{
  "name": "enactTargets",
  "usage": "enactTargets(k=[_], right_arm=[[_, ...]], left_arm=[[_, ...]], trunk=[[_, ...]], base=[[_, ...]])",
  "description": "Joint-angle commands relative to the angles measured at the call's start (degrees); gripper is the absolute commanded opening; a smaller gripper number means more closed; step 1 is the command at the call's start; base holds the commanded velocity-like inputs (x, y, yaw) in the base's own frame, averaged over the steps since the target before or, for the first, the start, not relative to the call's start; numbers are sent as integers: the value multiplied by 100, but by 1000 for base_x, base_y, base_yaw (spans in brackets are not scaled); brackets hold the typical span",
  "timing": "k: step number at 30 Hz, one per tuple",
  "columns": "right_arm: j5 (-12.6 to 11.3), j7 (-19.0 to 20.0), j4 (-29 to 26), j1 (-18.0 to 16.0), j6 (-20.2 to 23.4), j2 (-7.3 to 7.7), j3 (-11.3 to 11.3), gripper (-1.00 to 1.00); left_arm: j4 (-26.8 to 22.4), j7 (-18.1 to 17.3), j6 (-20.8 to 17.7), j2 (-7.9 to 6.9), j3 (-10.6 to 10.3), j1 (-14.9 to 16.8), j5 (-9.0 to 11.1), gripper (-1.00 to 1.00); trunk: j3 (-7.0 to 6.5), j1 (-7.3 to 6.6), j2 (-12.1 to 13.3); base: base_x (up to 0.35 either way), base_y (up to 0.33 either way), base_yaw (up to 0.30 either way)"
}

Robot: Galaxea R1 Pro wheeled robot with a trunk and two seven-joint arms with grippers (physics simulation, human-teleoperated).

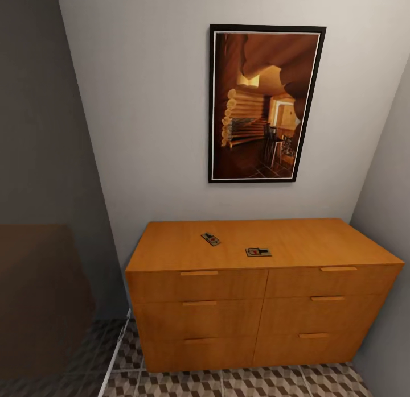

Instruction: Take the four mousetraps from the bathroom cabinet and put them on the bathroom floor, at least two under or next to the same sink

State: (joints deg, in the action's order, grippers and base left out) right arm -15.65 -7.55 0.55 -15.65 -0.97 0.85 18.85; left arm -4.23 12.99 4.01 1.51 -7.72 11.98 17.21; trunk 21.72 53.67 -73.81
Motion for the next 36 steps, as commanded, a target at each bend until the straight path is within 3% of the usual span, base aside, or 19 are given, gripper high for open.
enactTargets(k=[1,6,11,18,23,29,36], right_arm=[[-52,-7,-60,-5,8,3,50,100],[-54,-3,-578,-8,312,18,56,100],[-59,-6,-1332,-8,887,73,38,100],[-75,-16,-2507,-9,1563,401,-4,100],[-91,-18,-3063,-9,1989,565,-50,100],[-100,-19,-3824,-9,2512,710,-294,100],[-80,-19,-4505,-9,2990,766,-653,100]], left_arm=[[-134,28,2,-16,-48,4,51,100],[-943,46,-109,-94,-54,6,42,100],[-1676,50,-463,-272,-47,6,35,100],[-2757,45,-1185,-519,-41,6,30,100],[-3369,45,-1495,-627,-38,6,29,100],[-4126,46,-1834,-740,-31,8,28,100],[-4818,46,-2180,-789,-28,9,28,100]], trunk=[[7,0,-4],[7,0,-4],[7,0,-4],[7,0,-4],[7,0,-4],[7,0,-4],[7,0,-4]], base=[[0,0,0],[0,0,0],[0,0,0],[0,0,0],[0,0,0],[0,0,0],[0,0,0]])
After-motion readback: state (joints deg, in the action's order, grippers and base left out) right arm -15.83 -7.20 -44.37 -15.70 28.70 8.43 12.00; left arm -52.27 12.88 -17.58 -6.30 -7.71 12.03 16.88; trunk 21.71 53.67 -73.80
